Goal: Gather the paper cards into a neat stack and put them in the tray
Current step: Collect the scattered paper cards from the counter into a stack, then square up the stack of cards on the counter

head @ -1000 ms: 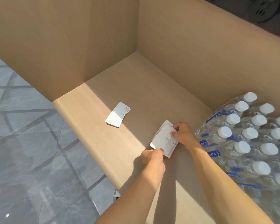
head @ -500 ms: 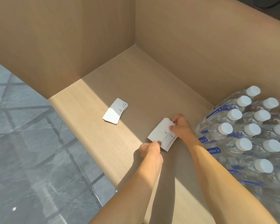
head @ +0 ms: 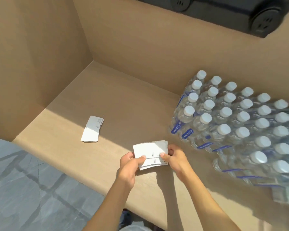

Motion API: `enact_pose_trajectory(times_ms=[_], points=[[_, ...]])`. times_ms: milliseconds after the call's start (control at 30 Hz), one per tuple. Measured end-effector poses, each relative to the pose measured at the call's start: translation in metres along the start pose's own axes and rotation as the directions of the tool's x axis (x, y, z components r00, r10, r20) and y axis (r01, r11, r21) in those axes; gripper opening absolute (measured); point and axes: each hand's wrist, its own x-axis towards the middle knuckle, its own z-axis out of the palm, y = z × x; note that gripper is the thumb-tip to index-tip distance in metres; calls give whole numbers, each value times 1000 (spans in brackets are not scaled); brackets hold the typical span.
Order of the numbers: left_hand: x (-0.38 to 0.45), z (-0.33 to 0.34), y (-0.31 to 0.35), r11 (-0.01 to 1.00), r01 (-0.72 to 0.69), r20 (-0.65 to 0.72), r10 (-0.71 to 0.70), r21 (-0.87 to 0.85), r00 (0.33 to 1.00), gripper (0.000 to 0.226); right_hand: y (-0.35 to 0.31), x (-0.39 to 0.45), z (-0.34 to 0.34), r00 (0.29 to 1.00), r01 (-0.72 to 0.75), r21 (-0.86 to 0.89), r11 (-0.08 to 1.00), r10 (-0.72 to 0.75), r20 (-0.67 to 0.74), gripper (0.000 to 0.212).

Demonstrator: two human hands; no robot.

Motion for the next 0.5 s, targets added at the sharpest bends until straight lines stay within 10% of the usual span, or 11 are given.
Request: enact_pose_trajectory(times_ms=[200,500], points=[[-17,12,-18,929,-252,373,139,273,917,34,55,-78,-15,960,130,227,965,-66,-271,28],[-17,22,-57,702,-544,572,234,460,786,44,126,-108,-9,865,258,262,930,-101,-491,38]])
